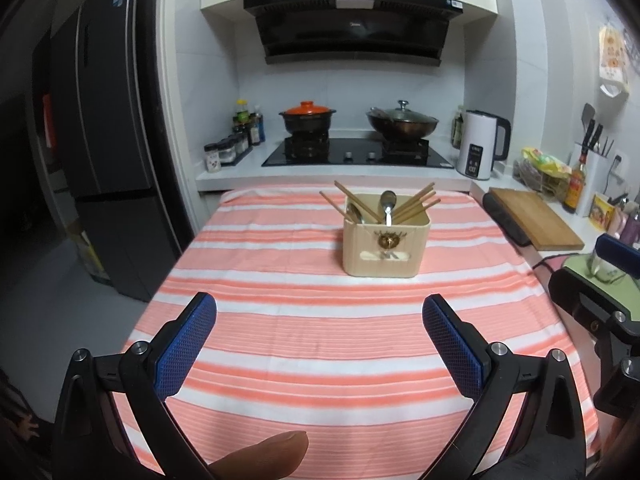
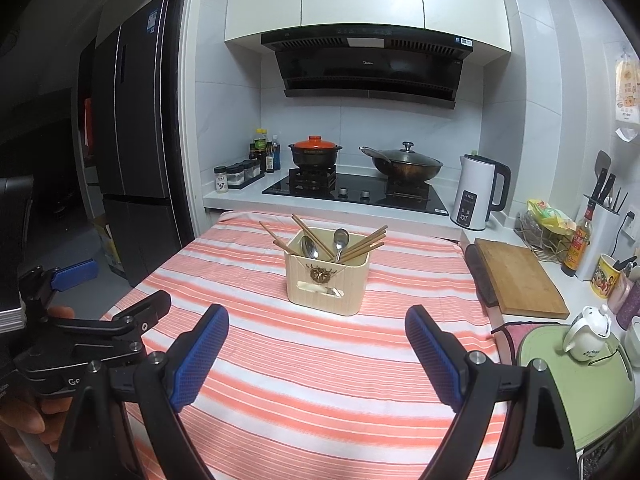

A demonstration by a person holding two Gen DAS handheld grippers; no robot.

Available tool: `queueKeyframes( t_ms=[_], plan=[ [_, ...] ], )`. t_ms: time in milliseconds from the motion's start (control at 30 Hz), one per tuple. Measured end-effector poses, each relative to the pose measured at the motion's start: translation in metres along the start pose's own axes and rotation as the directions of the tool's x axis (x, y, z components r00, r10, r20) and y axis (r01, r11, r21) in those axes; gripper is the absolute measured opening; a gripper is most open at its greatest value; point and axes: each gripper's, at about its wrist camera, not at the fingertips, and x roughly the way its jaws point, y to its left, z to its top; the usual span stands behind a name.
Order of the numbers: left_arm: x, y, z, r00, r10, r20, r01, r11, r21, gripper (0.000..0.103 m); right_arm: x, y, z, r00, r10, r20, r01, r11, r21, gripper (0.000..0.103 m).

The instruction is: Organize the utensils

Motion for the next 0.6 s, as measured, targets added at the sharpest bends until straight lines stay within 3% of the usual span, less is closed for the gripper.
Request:
queueKeyframes(
  t_ms=[600],
  plan=[
    [-0.0016,0.0014,0.0012,1.0,0.007,0.005,-0.007,1.0,-0.002,0.103,-0.0011,0.007,0.0026,1.0,0.003,0.0,-0.003,1.0,-0.013,0.092]
  ],
)
